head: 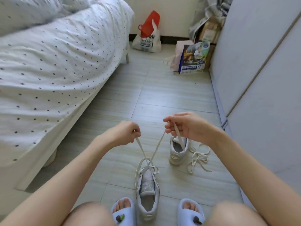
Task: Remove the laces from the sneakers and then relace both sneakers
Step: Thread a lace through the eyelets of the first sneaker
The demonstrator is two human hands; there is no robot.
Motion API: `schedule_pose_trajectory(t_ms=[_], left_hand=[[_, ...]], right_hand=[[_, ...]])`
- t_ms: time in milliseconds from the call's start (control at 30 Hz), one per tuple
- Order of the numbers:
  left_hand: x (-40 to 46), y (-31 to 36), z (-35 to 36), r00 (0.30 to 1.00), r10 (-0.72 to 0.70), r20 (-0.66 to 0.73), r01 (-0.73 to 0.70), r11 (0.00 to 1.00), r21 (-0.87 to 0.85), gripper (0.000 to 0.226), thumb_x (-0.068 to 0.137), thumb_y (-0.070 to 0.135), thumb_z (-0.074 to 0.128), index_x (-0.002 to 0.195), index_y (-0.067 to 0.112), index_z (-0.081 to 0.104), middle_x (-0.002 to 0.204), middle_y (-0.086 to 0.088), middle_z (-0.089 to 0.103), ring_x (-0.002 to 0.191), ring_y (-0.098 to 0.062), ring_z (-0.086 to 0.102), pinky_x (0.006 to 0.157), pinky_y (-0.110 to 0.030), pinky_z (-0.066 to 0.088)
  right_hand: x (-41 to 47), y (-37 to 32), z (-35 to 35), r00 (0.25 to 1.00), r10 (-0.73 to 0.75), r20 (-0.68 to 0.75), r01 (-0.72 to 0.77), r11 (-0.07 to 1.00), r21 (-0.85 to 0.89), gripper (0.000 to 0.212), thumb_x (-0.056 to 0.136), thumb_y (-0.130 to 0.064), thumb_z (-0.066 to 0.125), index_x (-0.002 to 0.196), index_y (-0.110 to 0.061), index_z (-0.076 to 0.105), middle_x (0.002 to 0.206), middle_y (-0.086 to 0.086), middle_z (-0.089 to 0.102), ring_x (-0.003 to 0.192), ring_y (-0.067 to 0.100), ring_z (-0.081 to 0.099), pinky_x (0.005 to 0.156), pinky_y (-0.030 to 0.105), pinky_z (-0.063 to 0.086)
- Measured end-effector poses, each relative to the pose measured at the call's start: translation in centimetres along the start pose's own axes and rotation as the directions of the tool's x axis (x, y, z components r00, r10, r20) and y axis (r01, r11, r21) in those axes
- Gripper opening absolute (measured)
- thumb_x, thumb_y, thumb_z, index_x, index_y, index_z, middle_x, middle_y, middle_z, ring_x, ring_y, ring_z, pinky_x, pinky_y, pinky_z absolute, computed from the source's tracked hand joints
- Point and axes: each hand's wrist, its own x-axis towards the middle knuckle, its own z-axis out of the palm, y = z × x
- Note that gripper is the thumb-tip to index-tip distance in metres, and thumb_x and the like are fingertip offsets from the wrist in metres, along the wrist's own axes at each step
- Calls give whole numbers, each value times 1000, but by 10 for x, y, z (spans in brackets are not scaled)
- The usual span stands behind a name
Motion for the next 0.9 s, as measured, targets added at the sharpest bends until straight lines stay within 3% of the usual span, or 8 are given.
schedule_pose_trajectory(t_ms=[200,367,433,533,633,700,800,900], left_hand=[[-36,20,-37,993,81,-83,-95,978,-185,14,92,23,55,82,25,64,64,11,61,45,5,50,48,-11,39],[-56,28,-41,996,54,-77,-82,896,-436,35,95,2,37,95,26,62,83,9,60,71,-3,53,61,-15,39],[-64,26,-37,997,41,-70,-71,850,-521,38,95,-2,36,101,25,62,85,8,58,78,-5,52,66,-17,39],[-75,24,-35,983,67,-172,-169,701,-692,30,93,-3,47,99,20,64,81,6,60,78,-7,54,75,-14,42],[-80,28,-37,947,32,-320,-262,653,-710,20,92,2,53,95,15,67,78,4,65,66,-7,54,67,-13,45],[-82,34,-37,919,24,-394,-320,629,-708,12,91,5,57,91,12,66,71,3,66,55,-8,50,56,-15,43],[-82,42,-36,872,13,-490,-385,635,-669,8,88,14,63,80,14,62,55,5,59,47,-9,43,47,-15,36],[-82,45,-35,857,24,-514,-395,672,-627,14,91,11,58,80,16,64,56,8,58,49,-6,45,50,-16,38]], right_hand=[[-31,-20,24,991,-131,33,120,967,226,33,92,6,27,105,6,57,88,19,71,83,29,71,68,28,58],[-44,-22,35,957,-285,62,252,916,313,33,90,15,29,111,9,54,100,24,69,94,34,68,75,31,57],[-47,-19,39,948,-319,-3,312,923,227,20,94,5,40,106,7,56,95,21,71,91,31,70,73,29,58],[-49,-8,44,924,-370,-95,367,929,-53,20,96,-11,47,97,3,61,81,14,71,75,25,71,65,25,57],[-51,0,46,879,-449,-159,379,862,-337,21,95,-18,52,86,-7,69,65,1,62,58,15,55,56,18,46],[-51,2,46,848,-486,-212,355,817,-454,21,93,-19,55,81,-18,72,70,-9,63,60,7,48,58,14,41],[-48,4,47,856,-471,-213,353,834,-424,21,93,-12,54,81,-15,70,90,1,68,76,6,58,63,17,46],[-49,6,49,903,-404,-150,346,887,-306,18,95,-5,49,87,-2,66,74,8,65,59,11,60,51,18,43]])
